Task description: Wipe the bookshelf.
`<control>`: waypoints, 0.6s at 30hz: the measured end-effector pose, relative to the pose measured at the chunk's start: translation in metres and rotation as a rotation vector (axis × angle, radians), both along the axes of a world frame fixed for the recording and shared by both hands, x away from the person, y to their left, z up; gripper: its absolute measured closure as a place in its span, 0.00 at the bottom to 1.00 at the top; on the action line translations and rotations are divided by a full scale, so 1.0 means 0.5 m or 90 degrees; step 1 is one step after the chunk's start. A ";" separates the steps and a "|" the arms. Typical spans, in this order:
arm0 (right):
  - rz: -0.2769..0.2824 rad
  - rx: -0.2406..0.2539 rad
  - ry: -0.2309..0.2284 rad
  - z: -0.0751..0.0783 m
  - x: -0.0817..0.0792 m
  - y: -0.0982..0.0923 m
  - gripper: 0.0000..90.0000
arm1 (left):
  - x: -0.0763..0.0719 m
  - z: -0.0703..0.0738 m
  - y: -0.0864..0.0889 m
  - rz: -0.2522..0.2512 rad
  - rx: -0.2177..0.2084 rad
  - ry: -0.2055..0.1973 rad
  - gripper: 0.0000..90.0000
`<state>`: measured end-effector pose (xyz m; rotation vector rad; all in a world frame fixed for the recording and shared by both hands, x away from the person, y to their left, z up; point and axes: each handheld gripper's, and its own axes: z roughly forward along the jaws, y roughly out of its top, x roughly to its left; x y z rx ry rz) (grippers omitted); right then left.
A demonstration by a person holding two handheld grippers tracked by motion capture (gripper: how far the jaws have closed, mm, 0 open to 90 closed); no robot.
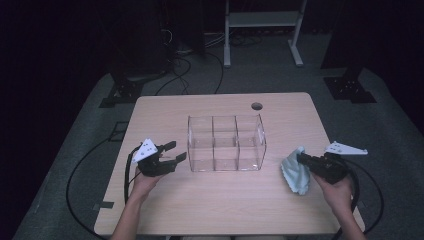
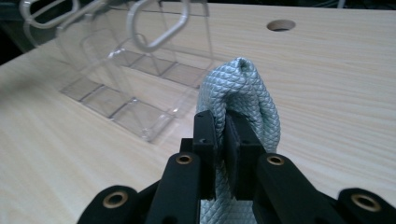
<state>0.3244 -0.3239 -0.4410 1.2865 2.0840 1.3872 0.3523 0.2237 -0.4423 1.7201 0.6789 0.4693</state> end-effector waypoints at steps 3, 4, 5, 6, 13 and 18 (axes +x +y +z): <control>-0.017 -0.019 0.024 -0.007 0.047 -0.002 0.79 | 0.000 0.001 0.002 0.002 -0.003 -0.001 0.38; -0.026 -0.014 0.030 -0.007 0.058 -0.003 0.78 | 0.000 0.001 0.002 0.001 -0.001 -0.003 0.38; -0.028 -0.013 0.029 -0.007 0.065 -0.005 0.76 | 0.000 0.001 0.002 0.001 -0.001 -0.003 0.37; -0.028 -0.013 0.029 -0.007 0.065 -0.005 0.76 | -0.002 0.002 0.002 0.002 0.001 -0.004 0.37; -0.044 -0.022 0.043 -0.010 0.091 -0.007 0.67 | -0.001 0.000 0.006 0.007 0.001 -0.003 0.35; -0.048 -0.004 0.046 -0.021 0.081 -0.017 0.66 | -0.003 0.002 0.005 0.008 -0.001 -0.004 0.32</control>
